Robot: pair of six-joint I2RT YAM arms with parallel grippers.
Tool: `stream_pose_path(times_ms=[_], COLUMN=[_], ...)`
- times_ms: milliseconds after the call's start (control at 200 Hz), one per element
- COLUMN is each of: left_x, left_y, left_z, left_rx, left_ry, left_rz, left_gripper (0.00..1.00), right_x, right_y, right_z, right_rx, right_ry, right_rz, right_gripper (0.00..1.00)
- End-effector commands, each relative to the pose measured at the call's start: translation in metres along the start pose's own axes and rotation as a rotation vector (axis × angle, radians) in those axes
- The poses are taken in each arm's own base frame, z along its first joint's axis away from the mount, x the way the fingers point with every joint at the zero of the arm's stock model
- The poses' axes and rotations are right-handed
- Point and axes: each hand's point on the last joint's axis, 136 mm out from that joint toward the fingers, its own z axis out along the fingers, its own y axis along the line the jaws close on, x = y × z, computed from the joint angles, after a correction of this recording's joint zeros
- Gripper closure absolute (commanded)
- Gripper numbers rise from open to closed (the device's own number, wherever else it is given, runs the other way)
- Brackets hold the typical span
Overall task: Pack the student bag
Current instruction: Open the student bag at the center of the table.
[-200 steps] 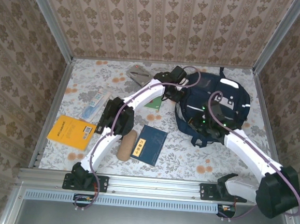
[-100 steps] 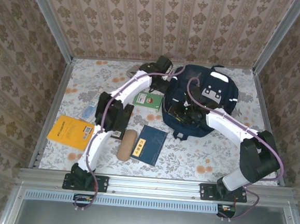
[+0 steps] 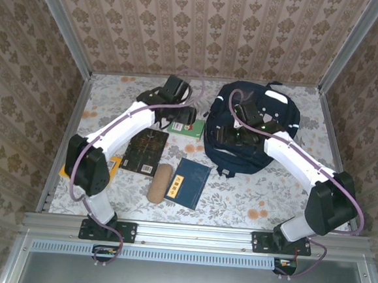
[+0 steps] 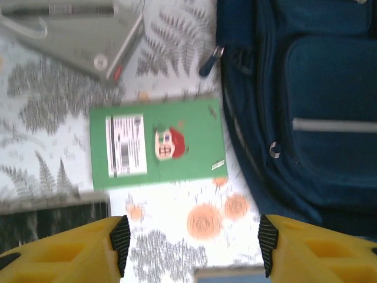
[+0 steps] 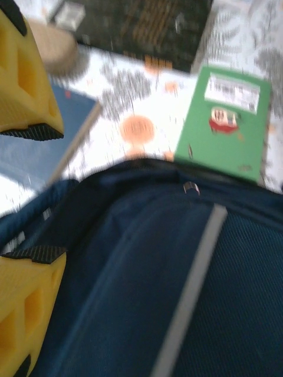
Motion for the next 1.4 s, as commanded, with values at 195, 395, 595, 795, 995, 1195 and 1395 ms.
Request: stream_pose_path(times_ms=[195, 395, 595, 795, 995, 1195, 1395], left_x=[0.032, 0.052, 0.075, 0.093, 0.102, 0.098, 0.095], left_y=[0.010, 0.009, 0.002, 0.004, 0.017, 0.017, 0.007], left_z=[-0.046, -0.069, -0.094, -0.108, -0.109, -0.103, -0.081], left_rx=[0.036, 0.086, 0.177, 0.195, 0.141, 0.147, 0.198], left_ry=[-0.042, -0.048, -0.051, -0.044, -0.059, -0.086, -0.079], left_rz=[-0.106, -0.103, -0.111, -0.102, -0.139, -0.167, -0.197], left_gripper=[0.27, 0.26, 0.26, 0.25, 0.25, 0.25, 0.25], right_x=[0.005, 0.016, 0.031, 0.031, 0.020, 0.010, 0.015], right_y=[-0.067, -0.071, -0.069, -0.083, -0.084, -0.061, -0.019], right_z=[0.027, 0.046, 0.063, 0.079, 0.085, 0.053, 0.022], right_rx=[0.344, 0.323, 0.317, 0.412, 0.446, 0.358, 0.163], right_ry=[0.099, 0.177, 0.253, 0.294, 0.239, 0.193, 0.196], right_rz=[-0.417, -0.493, -0.586, -0.655, -0.662, -0.533, -0.306], right_gripper=[0.22, 0.22, 0.21, 0.23, 0.63, 1.00, 1.00])
